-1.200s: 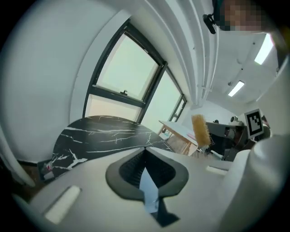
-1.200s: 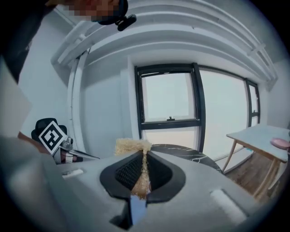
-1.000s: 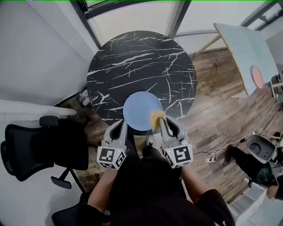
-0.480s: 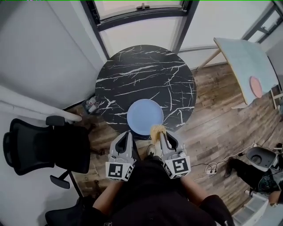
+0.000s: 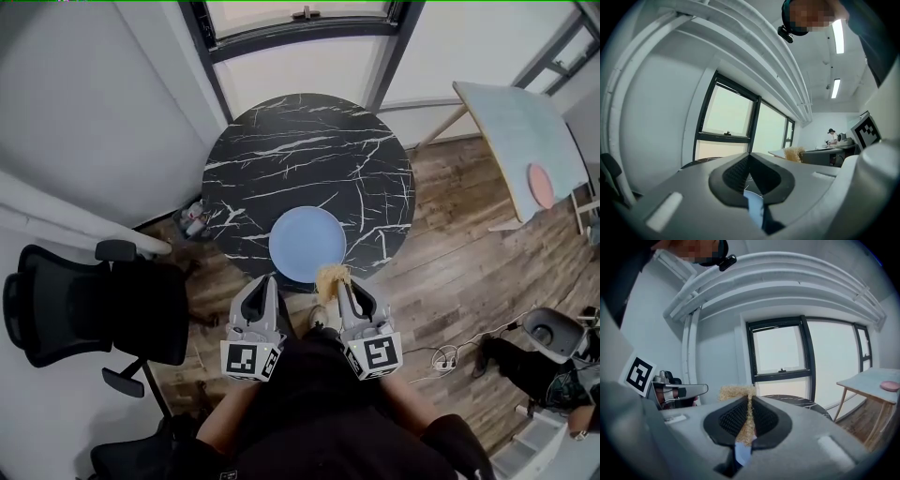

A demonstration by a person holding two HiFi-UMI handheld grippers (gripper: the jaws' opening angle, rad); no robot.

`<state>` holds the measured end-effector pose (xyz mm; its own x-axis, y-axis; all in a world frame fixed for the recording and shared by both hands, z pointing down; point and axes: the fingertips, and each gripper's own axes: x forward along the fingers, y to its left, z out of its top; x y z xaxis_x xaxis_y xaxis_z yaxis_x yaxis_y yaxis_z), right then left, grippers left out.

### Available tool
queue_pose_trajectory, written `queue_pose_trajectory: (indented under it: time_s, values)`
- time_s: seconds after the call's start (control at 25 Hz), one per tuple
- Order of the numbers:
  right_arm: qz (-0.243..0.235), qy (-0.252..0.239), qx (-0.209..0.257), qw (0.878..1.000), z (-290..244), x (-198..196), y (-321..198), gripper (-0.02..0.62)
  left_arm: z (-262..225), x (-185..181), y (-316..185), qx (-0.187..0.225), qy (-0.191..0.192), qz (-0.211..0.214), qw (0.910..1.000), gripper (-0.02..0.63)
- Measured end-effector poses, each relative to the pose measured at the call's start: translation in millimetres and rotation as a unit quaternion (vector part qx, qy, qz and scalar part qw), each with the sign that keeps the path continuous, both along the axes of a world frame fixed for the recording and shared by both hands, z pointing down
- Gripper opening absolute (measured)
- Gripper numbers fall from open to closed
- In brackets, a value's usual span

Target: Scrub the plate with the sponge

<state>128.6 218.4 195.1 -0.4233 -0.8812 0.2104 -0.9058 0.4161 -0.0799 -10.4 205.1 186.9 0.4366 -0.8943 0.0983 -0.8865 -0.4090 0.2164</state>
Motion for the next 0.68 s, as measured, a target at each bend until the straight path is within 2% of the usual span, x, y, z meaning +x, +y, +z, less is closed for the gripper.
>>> queue_pose_trajectory:
  time_s: [0.68]
  values:
    - [0.004, 0.004, 0.0, 1.0, 4.5, 4.9, -2.6, 0.02, 4.5, 5.9, 0.6, -0.004, 0.001, 0.005, 1.0, -0.006]
